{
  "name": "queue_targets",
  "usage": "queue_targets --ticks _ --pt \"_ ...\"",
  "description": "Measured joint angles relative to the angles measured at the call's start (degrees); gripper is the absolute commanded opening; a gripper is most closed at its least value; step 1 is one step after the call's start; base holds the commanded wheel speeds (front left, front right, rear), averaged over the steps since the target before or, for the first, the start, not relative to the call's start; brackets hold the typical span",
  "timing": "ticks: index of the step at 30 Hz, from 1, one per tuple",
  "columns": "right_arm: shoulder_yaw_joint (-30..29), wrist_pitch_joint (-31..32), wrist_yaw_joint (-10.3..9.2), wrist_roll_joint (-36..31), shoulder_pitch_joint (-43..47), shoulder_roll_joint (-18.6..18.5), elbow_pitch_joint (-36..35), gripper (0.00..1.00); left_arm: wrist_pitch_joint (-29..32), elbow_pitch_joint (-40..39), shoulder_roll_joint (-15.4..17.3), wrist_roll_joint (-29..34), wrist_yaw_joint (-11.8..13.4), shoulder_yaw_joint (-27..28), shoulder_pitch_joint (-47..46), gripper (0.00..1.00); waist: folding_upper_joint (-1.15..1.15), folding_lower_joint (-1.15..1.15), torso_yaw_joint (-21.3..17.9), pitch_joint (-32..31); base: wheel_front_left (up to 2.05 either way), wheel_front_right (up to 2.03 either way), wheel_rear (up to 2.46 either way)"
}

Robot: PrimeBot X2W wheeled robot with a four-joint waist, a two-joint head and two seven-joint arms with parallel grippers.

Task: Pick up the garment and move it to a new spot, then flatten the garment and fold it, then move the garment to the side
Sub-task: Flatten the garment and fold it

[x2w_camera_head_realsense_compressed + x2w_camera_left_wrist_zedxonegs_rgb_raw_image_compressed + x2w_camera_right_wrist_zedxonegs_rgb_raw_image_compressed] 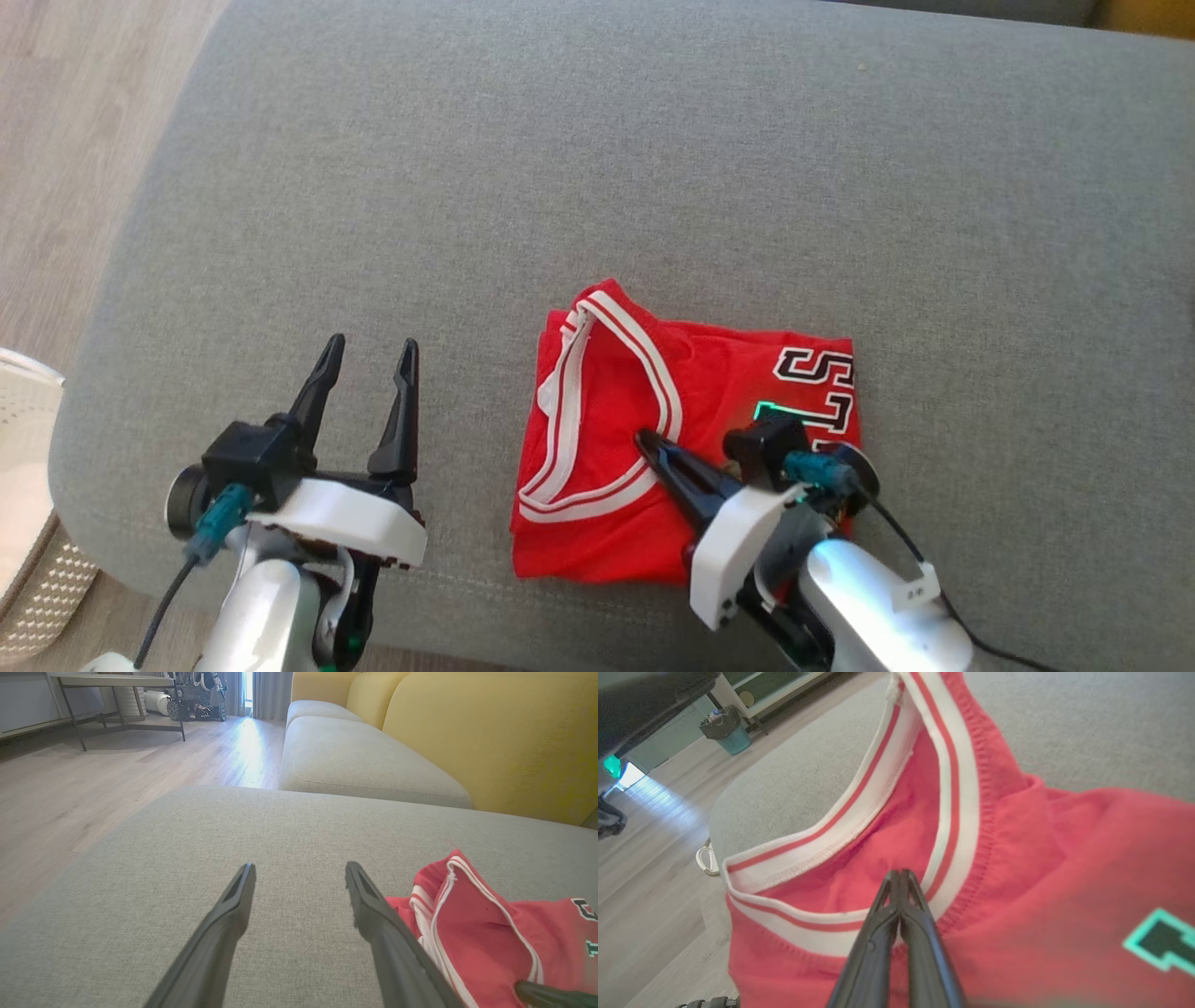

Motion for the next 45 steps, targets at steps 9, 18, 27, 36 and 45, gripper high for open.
queue_targets --ticks 9,18,27,36,45 --pt "-2.41 -5.48 0.0 2.83 -2.21 0.03 -1.31 0.0 0.0 -0.04 -0.03 0.0 0.1 0.34 0.05 1.0 0.0 0.0 -1.14 -0.48 0.0 0.0 0.0" --pt "-17.68 -8.57 0.0 -0.34 4.02 0.05 -11.24 1.0 0.0 -0.15 0.54 0.07 0.66 1.67 0.16 1.0 0.0 0.0 -4.32 -1.83 0.0 0.0 0.0" --pt "-33.31 -8.06 0.0 -5.55 9.93 0.58 -21.83 1.0 0.01 -0.56 1.89 0.05 1.18 2.21 0.2 1.0 0.0 0.0 -6.51 -3.62 0.0 0.0 0.0" --pt "-41.84 -3.49 0.0 -9.04 18.2 0.94 -28.69 1.0 0.18 -1.9 2.97 -0.2 2.19 3.13 3.63 1.0 0.0 0.0 -7.52 -6.39 0.0 0.0 0.0" --pt "-42.66 0.21 0.0 -9.75 24.24 1.44 -33.23 1.0 1.18 -3.26 4.1 -0.35 3.39 3.38 7.49 1.0 0.0 0.0 -8.4 -9.28 0.0 0.0 0.0"
